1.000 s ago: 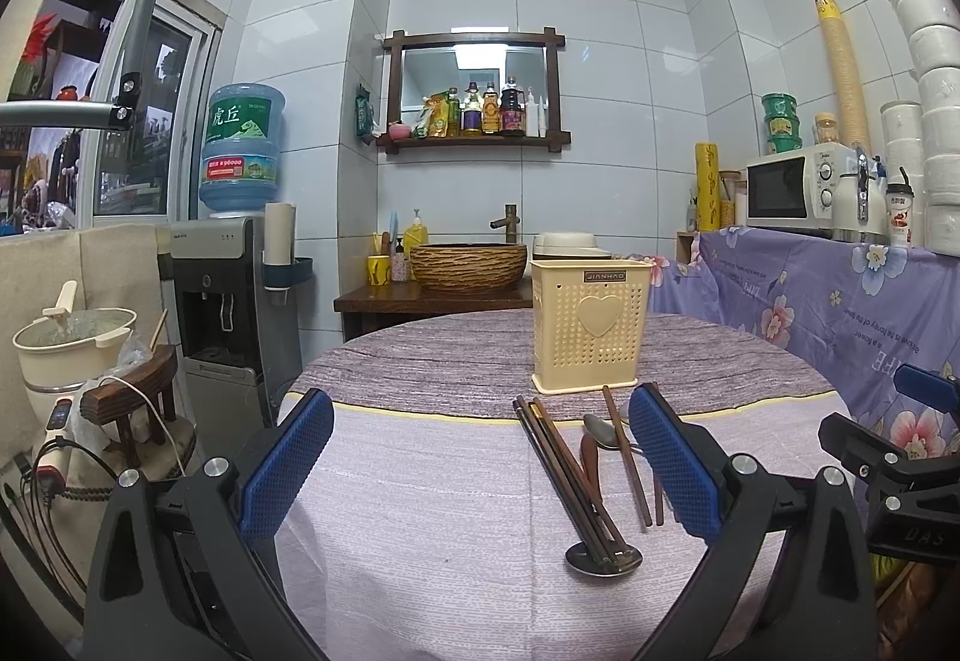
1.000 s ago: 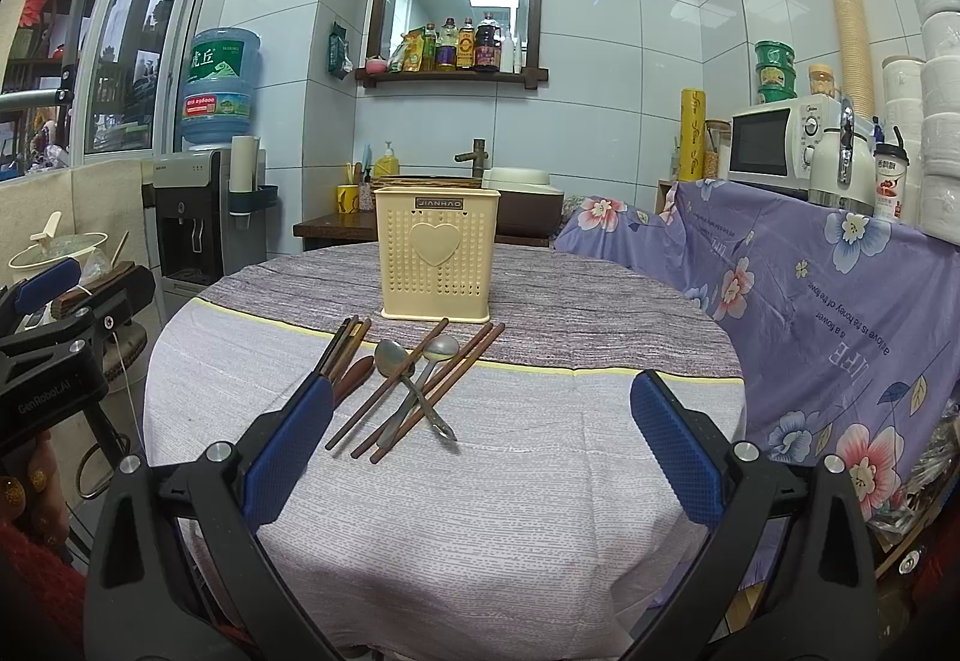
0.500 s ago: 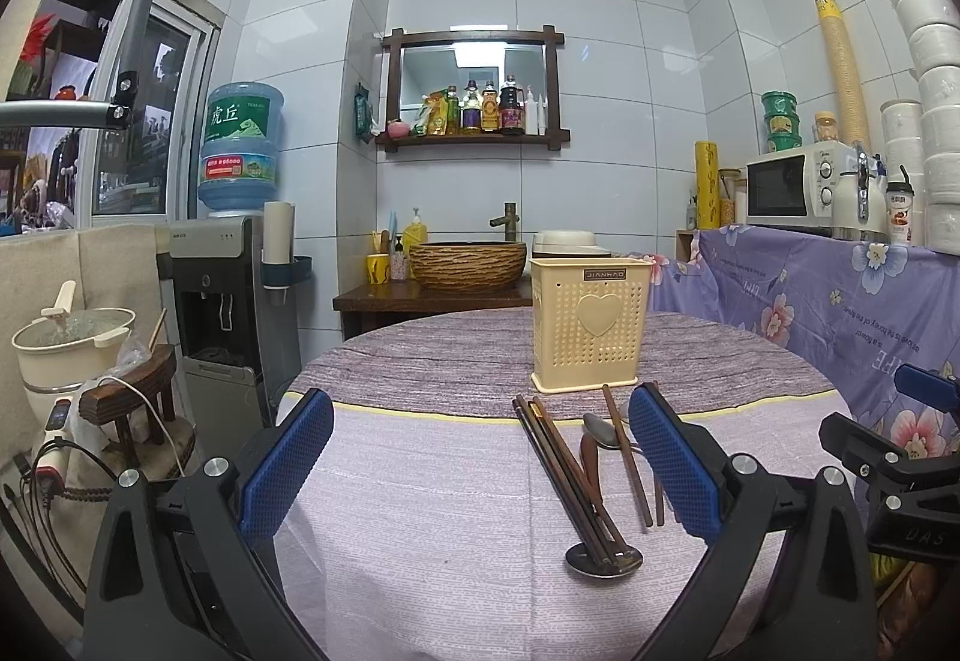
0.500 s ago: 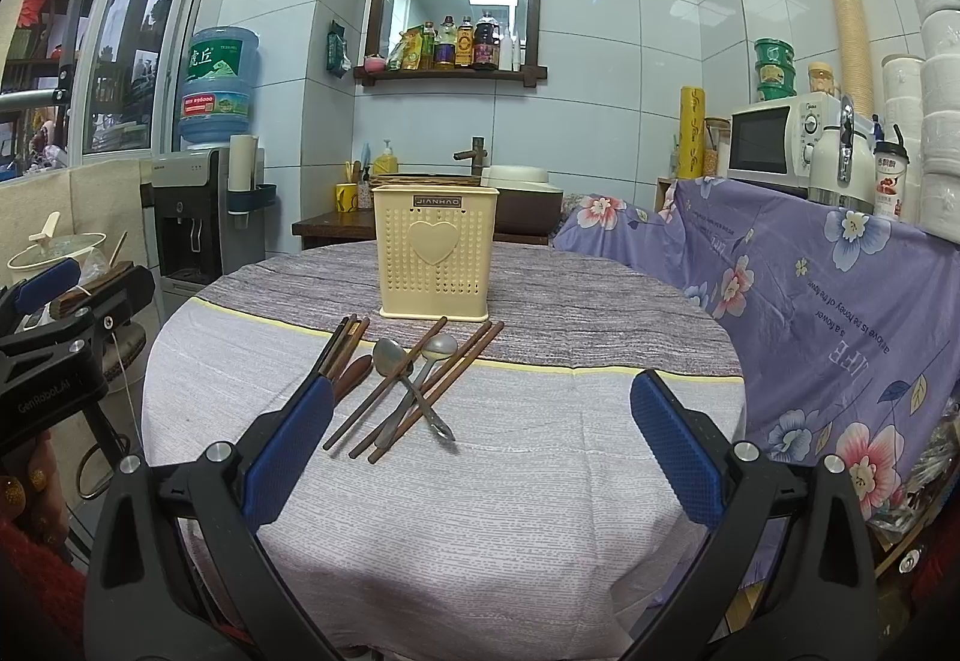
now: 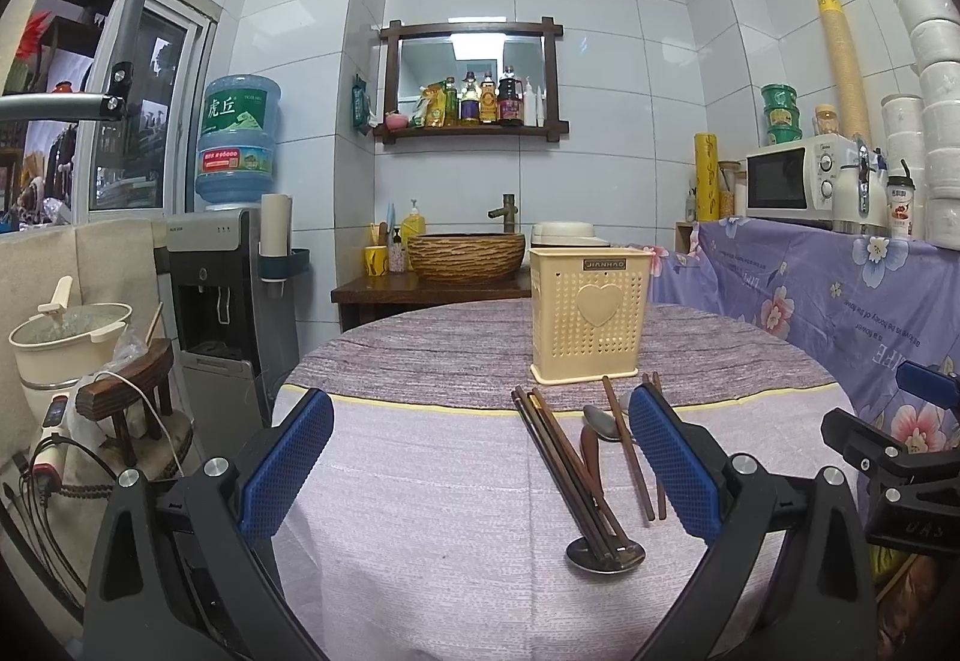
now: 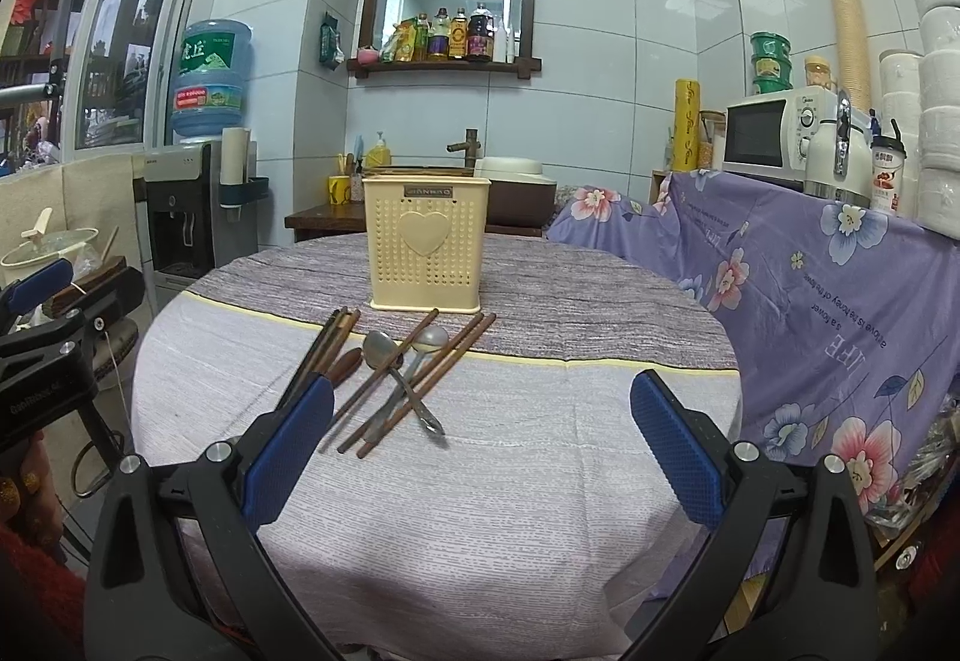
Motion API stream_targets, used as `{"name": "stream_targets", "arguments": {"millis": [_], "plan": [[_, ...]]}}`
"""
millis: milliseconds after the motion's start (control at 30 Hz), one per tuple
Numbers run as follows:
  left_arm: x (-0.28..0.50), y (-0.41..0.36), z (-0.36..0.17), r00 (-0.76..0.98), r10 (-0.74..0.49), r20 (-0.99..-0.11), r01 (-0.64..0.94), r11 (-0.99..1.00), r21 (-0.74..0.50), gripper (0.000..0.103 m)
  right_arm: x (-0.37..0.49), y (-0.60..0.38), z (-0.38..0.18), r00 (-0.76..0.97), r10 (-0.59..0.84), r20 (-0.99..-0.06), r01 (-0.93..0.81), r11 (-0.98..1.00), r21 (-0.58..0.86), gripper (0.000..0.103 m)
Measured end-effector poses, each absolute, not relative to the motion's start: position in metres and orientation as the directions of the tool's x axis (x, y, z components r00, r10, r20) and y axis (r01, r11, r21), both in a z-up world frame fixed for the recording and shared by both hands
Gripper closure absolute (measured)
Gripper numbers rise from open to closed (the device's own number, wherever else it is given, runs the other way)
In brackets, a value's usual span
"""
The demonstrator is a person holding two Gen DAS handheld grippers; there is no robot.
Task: Organize utensils
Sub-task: 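Grasp a black chopstick with the left tool while the right grasps a brown chopstick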
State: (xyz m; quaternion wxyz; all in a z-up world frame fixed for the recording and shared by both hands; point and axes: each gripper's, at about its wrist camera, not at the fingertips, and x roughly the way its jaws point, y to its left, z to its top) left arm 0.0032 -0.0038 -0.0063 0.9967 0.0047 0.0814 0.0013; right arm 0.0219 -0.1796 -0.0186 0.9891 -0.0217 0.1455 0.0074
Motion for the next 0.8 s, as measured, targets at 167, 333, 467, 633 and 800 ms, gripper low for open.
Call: {"name": "stream_targets", "arguments": {"millis": [167, 333, 467, 633, 800], "plan": [[0.031, 0.006, -0.014, 0.958, 0.0, -0.287, 0.006, 1.0, 0.021, 0.005, 0.044, -0.19, -0.025, 0.932, -0.049, -0.359, 0.03, 0.998, -0.057, 0.005], [0.07, 0.02, -0.025, 0.891, -0.035, -0.453, 0.042, 0.999, 0.006, 0.005, 0.074, -0.211, -0.033, 0.888, -0.071, -0.454, 0.067, 0.997, -0.024, 0.005], [0.105, 0.031, -0.027, 0.836, -0.102, -0.539, 0.098, 0.995, -0.036, 0.006, 0.101, -0.22, -0.037, 0.852, -0.1, -0.514, 0.092, 0.995, -0.042, 0.005], [0.153, 0.031, -0.032, 0.728, -0.19, -0.659, 0.152, 0.982, -0.114, 0.016, 0.149, -0.223, -0.04, 0.791, -0.05, -0.61, 0.063, 0.998, 0.001, 0.005], [0.174, 0.008, -0.038, 0.667, -0.197, -0.718, 0.202, 0.976, -0.079, 0.026, 0.194, -0.209, -0.045, 0.728, 0.014, -0.685, 0.006, 1.0, 0.027, 0.005]]}}
